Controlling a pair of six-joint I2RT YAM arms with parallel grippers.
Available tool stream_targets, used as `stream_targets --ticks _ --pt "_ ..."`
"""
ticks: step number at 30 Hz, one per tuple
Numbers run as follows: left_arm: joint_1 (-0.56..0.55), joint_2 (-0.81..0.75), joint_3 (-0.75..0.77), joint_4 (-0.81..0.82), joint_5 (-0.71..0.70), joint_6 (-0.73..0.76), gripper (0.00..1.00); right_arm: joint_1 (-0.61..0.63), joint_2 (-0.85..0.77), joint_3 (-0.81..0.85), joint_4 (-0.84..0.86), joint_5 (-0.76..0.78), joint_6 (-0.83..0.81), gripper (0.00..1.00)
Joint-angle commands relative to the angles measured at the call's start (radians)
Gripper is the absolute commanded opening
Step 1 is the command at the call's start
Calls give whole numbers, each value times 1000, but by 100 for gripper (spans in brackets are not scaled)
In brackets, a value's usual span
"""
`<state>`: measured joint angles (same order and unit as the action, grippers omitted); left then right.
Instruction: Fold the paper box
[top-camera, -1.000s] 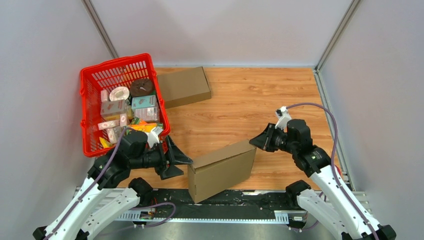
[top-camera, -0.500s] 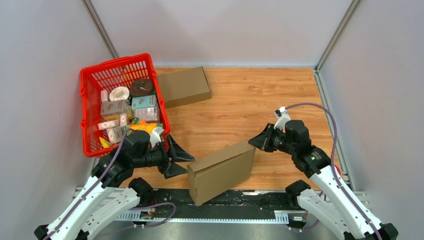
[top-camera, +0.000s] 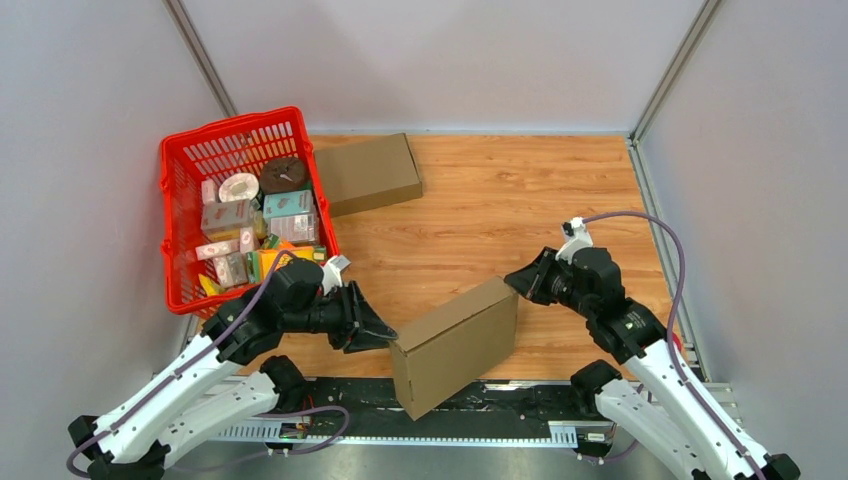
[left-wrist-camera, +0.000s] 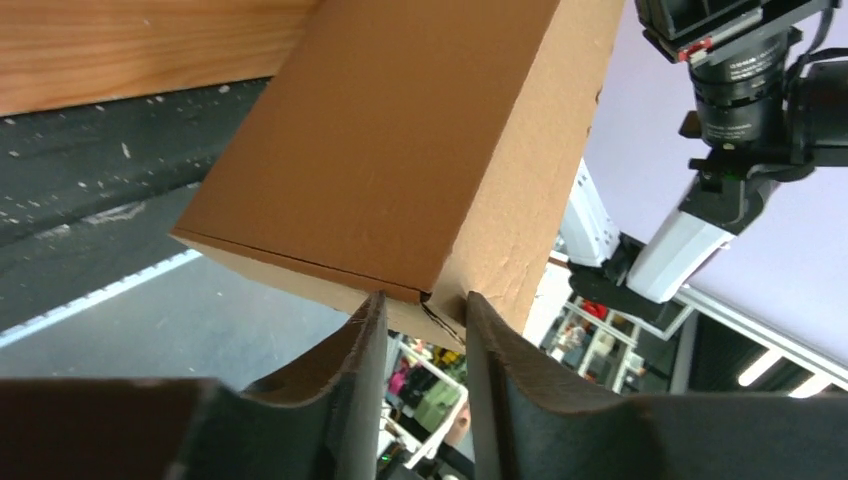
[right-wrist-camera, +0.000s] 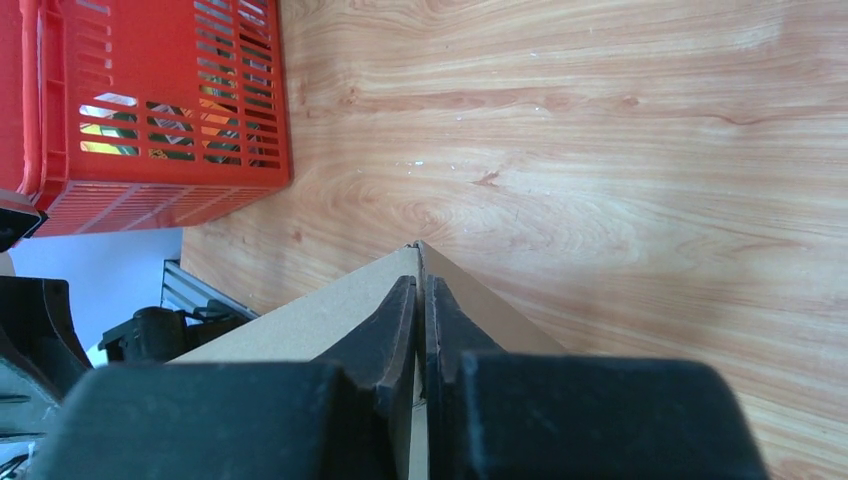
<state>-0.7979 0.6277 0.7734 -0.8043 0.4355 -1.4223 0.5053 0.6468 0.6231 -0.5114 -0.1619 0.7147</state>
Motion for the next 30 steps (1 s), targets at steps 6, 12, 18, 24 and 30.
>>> stream_targets --ticks 6,12,18,24,30 --pt "0 161 58 86 -208 362 16 32 -25 -63 -108 -1 29 8" --pt "2 162 63 103 -409 555 3 32 -102 -120 -99 50 26 8" --pt "55 289 223 117 -383 725 15 32 -92 -114 -32 117 40 11" --pt "62 414 381 76 -131 1015 43 32 8 -86 19 101 15 11" --pt "58 513 405 95 -40 1092 43 30 114 -48 -18 223 -7 20"
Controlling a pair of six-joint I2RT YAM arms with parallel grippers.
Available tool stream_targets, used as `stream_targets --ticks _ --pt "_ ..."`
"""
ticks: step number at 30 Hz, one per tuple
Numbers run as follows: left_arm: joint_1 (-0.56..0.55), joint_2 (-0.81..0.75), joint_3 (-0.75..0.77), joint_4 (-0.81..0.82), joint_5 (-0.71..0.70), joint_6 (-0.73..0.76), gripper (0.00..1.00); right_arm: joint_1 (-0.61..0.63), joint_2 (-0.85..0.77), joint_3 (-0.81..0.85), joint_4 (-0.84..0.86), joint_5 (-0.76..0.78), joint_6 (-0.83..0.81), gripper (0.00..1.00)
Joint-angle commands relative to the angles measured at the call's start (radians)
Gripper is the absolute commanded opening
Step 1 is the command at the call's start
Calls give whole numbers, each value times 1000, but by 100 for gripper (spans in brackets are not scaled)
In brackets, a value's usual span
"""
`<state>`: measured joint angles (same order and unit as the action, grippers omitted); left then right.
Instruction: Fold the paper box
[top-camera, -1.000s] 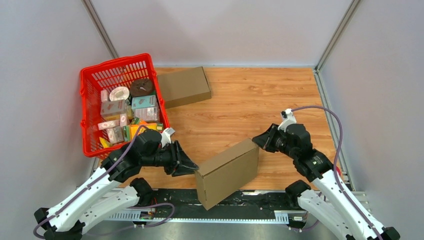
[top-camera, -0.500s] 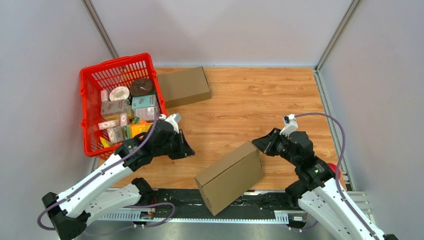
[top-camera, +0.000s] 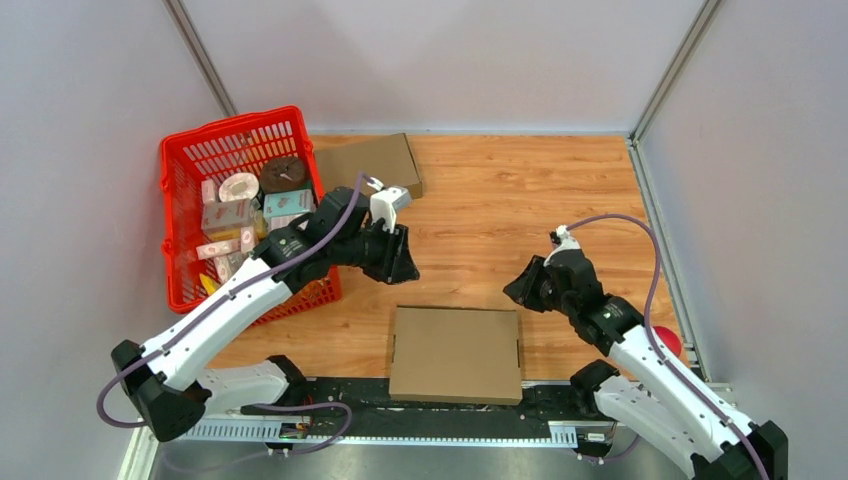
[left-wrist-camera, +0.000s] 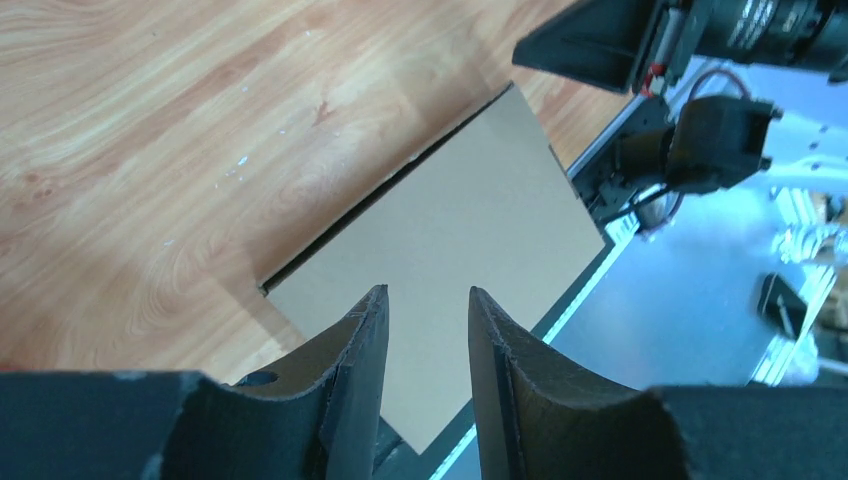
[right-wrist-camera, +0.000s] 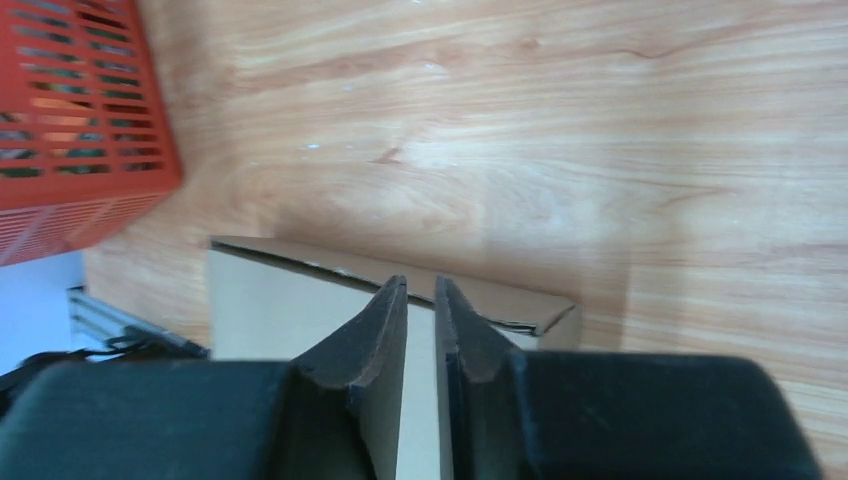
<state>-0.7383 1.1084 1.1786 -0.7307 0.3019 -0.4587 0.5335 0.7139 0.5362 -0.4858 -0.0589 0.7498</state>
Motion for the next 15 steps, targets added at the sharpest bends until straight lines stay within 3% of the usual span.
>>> stream_targets --ticks 1,4,7,9,12,15 --pt "-1 57 -4 34 65 132 44 0 67 57 -48 128 -62 32" --pt "-3 149 45 13 16 158 45 -17 153 163 -92 116 -185 55" --pt "0 270 119 -38 -52 193 44 -15 222 303 -244 6 -307 59" --pt "1 388 182 -84 -108 216 41 40 223 343 -318 -68 -337 58" --pt "2 569 289 -151 -204 221 19 274 156 294 -292 -91 -297 51" --pt "4 700 360 -191 -221 227 9 569 133 227 -193 -69 -196 31"
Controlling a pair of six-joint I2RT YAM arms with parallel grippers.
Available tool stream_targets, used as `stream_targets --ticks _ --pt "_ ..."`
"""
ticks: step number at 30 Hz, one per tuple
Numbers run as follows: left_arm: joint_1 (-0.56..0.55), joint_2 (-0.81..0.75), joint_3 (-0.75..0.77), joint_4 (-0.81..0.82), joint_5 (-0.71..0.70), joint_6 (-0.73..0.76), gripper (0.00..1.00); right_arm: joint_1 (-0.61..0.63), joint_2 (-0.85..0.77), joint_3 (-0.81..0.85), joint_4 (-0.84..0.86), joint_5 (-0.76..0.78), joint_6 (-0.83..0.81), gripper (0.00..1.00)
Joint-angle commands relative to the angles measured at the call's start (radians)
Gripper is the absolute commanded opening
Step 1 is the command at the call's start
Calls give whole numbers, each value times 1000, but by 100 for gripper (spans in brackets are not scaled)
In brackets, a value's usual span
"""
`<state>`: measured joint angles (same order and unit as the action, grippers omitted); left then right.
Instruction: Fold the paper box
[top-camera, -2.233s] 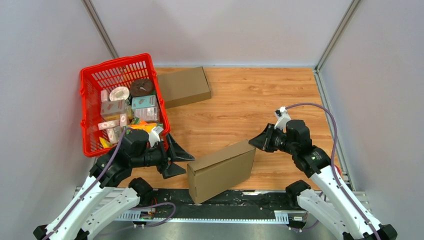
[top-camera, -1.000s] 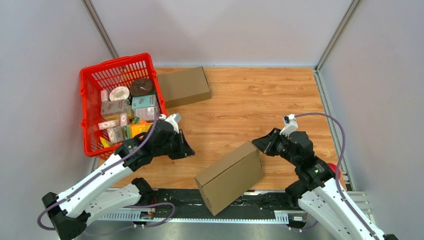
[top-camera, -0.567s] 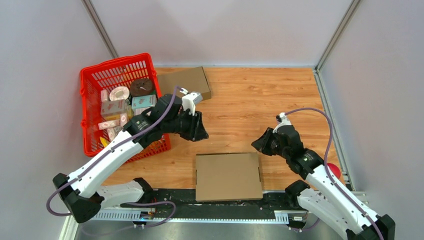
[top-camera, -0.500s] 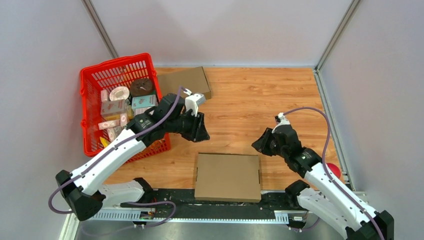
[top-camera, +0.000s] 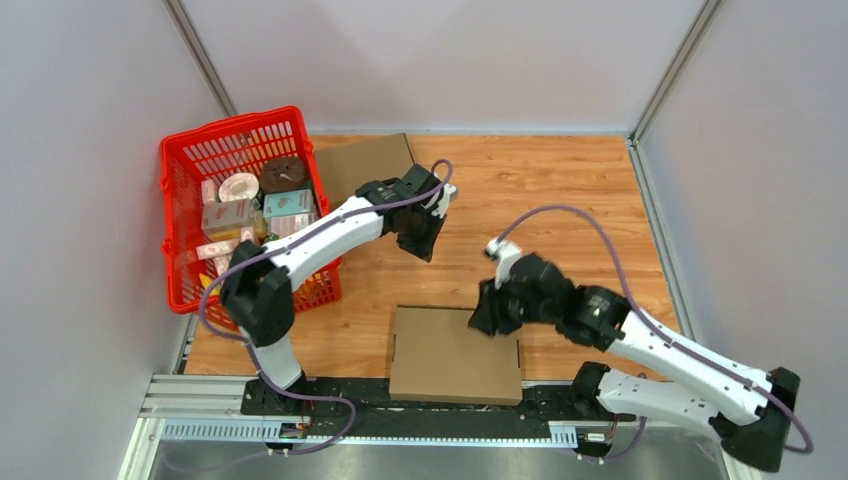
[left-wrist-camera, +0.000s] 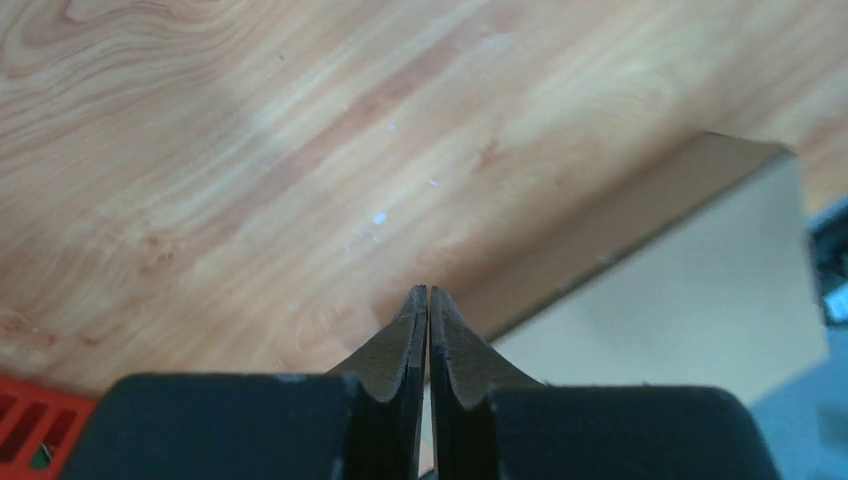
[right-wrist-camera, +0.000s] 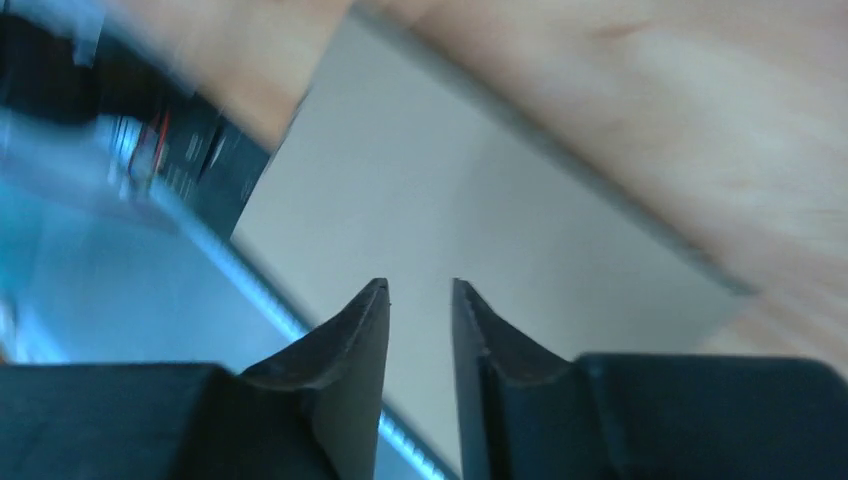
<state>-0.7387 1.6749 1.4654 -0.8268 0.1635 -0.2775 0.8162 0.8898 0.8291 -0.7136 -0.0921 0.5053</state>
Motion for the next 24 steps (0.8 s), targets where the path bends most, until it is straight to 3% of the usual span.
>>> stream_targets --ticks 1,3,4,7,10,17,18,24 --pt "4 150 76 -101 -87 49 8 446 -42 -77 57 12 64 24" --pt "2 166 53 -80 -94 46 4 578 -28 -105 127 127 78 19" --pt "4 167 33 -75 -93 49 2 654 4 -122 146 141 82 11" --pt "-1 166 -9 -78 -101 57 0 724 108 -143 229 118 61 2" --pt "-8 161 -63 -64 -76 61 0 761 196 -142 276 117 36 1" --pt "-31 175 -128 -35 -45 64 0 764 357 -123 279 333 67 0" --pt "-33 177 -134 -32 -36 67 0 762 363 -119 243 426 85 0" --pt "-62 134 -204 28 102 48 0 615 341 -153 246 525 159 0"
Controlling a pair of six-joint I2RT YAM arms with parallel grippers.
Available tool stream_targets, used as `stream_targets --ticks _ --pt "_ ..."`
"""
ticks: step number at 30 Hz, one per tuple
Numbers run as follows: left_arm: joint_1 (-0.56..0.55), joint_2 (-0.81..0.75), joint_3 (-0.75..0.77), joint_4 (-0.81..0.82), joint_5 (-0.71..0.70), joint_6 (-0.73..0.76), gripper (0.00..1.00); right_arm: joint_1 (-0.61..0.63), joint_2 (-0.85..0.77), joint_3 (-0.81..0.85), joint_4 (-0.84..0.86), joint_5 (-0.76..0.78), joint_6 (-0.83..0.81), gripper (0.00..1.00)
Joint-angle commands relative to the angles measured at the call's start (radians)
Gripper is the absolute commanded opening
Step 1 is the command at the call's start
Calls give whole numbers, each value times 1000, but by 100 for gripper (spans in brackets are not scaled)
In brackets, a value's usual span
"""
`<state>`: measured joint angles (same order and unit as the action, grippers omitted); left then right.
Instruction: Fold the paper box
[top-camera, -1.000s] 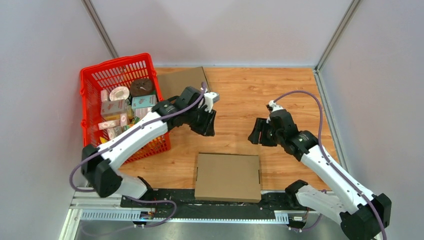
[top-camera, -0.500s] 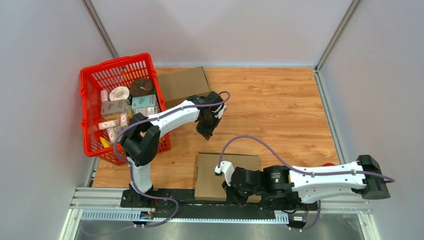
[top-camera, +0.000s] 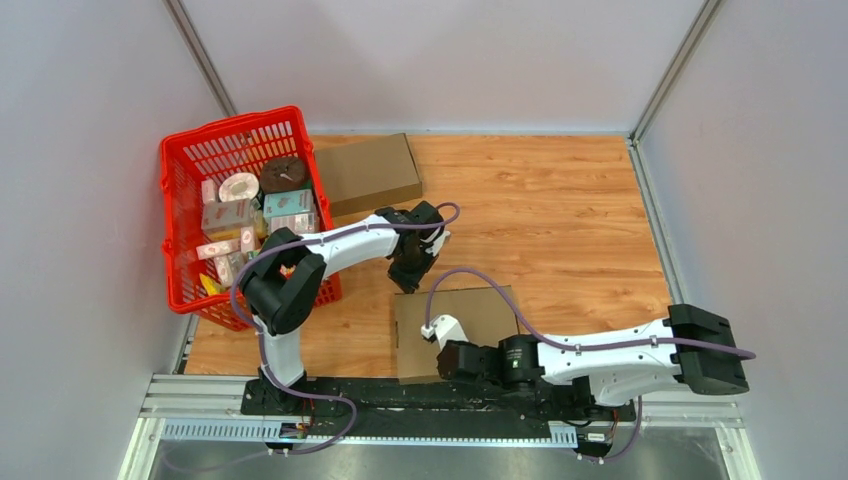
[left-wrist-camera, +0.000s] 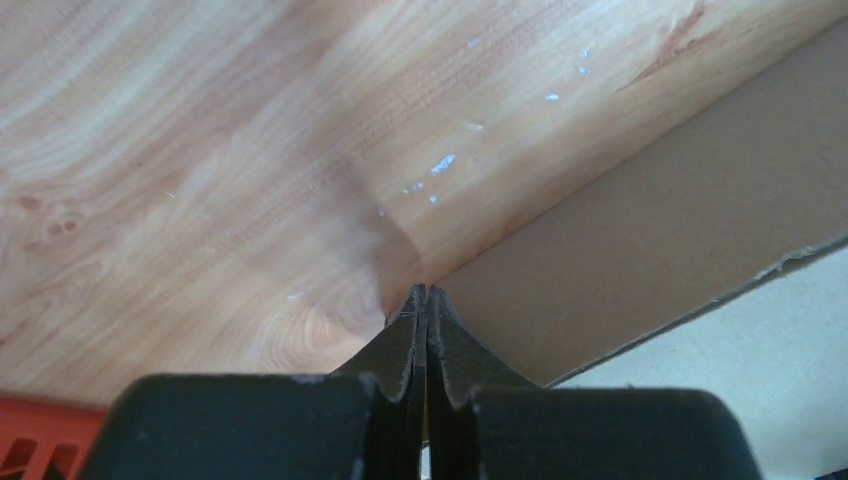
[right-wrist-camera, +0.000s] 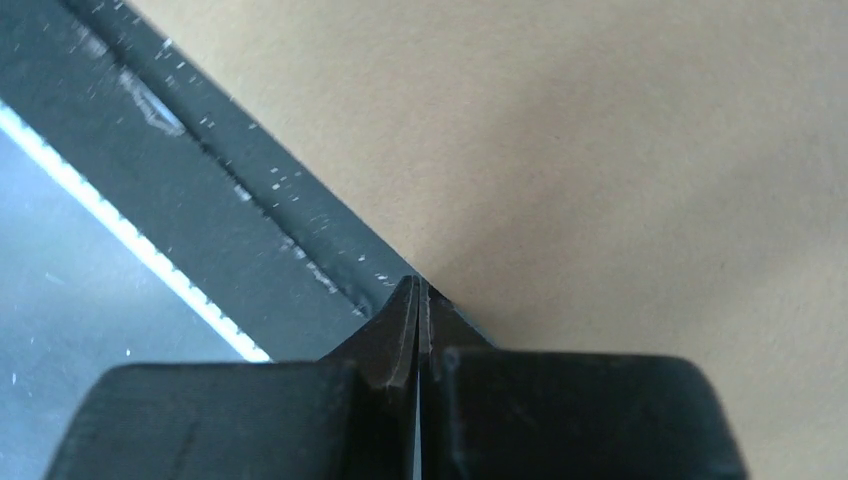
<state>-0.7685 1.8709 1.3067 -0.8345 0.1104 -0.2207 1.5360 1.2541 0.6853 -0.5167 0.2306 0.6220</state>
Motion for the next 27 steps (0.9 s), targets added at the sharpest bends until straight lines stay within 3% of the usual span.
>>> stream_targets --ticks 1,6,9,10,13,19,22,24,27 --pt "-34 -65 -64 52 220 -15 0 -169 -33 -13 63 196 33 0" --pt "-32 -93 -75 143 267 -80 0 -368 -61 -27 115 81 -33 0" --pt "-5 -85 -17 103 135 -82 2 -431 -82 -10 61 66 -38 4" --pt "11 -85 -1 110 103 -89 5 -454 -88 -9 41 55 -33 16" --pt "84 -76 28 130 88 -111 13 -494 -136 -20 -54 44 10 33" --pt "158 -38 121 115 83 -111 17 -652 -358 -36 -267 -52 111 55" --pt "166 8 167 106 78 -95 18 -779 -491 -78 -211 -206 149 62" --pt "166 54 195 103 138 -85 18 -848 -524 -137 -79 -360 163 66" --pt "166 99 230 109 217 -89 18 -980 -473 -176 32 -527 199 59"
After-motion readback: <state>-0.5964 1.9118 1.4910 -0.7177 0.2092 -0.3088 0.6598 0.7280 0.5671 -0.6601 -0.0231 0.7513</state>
